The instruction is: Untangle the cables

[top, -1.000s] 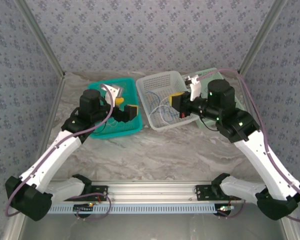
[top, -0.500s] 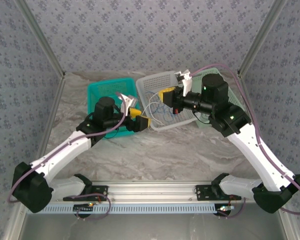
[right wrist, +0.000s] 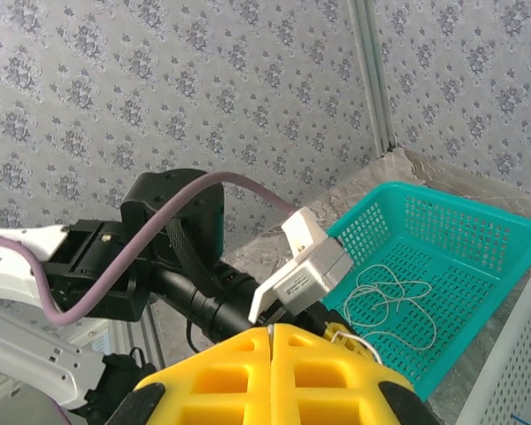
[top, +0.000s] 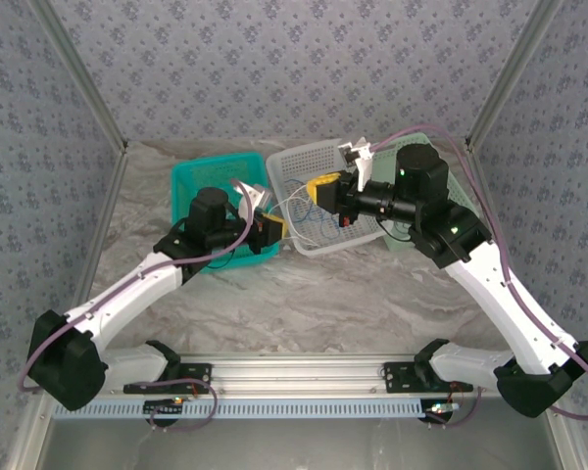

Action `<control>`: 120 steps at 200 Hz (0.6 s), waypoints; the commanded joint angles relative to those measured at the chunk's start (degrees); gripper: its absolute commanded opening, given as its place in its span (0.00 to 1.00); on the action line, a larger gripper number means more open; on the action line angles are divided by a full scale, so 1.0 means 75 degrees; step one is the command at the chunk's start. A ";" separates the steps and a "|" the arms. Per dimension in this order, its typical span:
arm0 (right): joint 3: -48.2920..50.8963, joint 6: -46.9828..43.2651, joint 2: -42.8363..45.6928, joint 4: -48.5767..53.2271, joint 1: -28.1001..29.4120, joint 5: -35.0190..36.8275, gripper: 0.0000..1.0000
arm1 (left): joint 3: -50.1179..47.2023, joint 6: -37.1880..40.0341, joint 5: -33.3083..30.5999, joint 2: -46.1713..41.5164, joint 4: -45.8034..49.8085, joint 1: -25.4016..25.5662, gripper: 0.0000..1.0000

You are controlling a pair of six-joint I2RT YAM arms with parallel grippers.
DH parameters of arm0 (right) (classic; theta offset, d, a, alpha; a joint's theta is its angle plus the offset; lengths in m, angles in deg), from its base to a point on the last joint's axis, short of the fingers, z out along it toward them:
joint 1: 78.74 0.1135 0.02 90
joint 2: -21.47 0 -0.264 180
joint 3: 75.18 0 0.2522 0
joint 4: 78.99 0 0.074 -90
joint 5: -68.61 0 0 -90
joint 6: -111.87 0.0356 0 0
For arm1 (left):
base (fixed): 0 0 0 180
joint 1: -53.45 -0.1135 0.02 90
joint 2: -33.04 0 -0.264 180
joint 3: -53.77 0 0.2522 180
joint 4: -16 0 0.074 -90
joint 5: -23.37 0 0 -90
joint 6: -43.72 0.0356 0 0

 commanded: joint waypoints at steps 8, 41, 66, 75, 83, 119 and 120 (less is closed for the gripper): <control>-0.0158 -0.1071 0.0238 0.0926 -0.0032 -0.0234 0.12 | 0.0968 0.0785 -0.1084 0.0028 0.1302 0.0015 0.03; 0.0171 -0.2013 0.0558 0.2608 -0.0409 0.0178 0.65 | 0.1981 0.1640 -0.1963 0.0055 0.2830 -0.0033 0.00; 0.0838 -0.1848 0.0960 0.2522 -0.0865 0.0335 0.75 | 0.2700 0.2013 -0.2277 0.0149 0.3275 -0.0029 0.00; 0.1032 -0.1728 0.1074 0.2346 -0.0998 0.0291 0.78 | 0.2995 0.2117 -0.2433 0.0212 0.3445 -0.0026 0.00; 0.1143 -0.1659 0.1129 0.2246 -0.1058 0.0254 0.80 | 0.3264 0.2245 -0.2556 0.0278 0.3602 -0.0027 0.00; 0.1202 -0.1511 0.1144 0.2188 -0.1136 0.0367 0.85 | 0.4377 0.2926 -0.3065 0.0451 0.4172 -0.0051 0.00; 0.1202 -0.1509 0.1144 0.2186 -0.1139 0.0368 0.85 | 0.4403 0.2947 -0.3076 0.0457 0.4190 -0.0054 0.00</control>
